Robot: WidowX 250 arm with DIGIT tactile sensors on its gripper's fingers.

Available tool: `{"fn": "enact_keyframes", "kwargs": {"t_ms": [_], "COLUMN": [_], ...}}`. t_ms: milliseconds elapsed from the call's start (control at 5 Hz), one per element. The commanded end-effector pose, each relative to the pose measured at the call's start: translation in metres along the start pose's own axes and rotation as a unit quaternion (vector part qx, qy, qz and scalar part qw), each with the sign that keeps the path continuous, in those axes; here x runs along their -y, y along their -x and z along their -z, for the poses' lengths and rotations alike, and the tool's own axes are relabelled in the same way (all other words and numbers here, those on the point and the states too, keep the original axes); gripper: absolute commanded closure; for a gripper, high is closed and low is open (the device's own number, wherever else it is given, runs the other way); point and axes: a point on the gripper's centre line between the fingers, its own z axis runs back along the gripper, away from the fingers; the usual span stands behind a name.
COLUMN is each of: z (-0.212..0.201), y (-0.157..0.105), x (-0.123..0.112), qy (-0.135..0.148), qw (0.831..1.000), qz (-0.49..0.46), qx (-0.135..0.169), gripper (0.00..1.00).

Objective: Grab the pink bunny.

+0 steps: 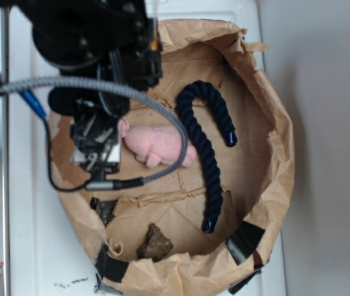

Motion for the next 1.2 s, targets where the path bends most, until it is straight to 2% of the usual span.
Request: {"fn": "enact_keyframes", "kwargs": {"t_ms": [0, 200, 400, 600, 1000], "z": [0.032, 0.050, 0.072, 0.091, 0.111], "y": [-0.020, -0.015, 0.000, 0.016, 0.024], "x": [0.009, 0.020, 0.034, 0.039, 0.037], "qy": [-0.018, -0.020, -0.032, -0.050, -0.071], "qw": [1.000, 1.000, 0.999, 0.998, 0.997], "qz": [-0.007, 0.003, 0.021, 0.025, 0.007], "qx": [0.013, 0.014, 0.015, 0.019, 0.014], "gripper": [0.00, 0.00, 0.00, 0.00, 0.00]}}
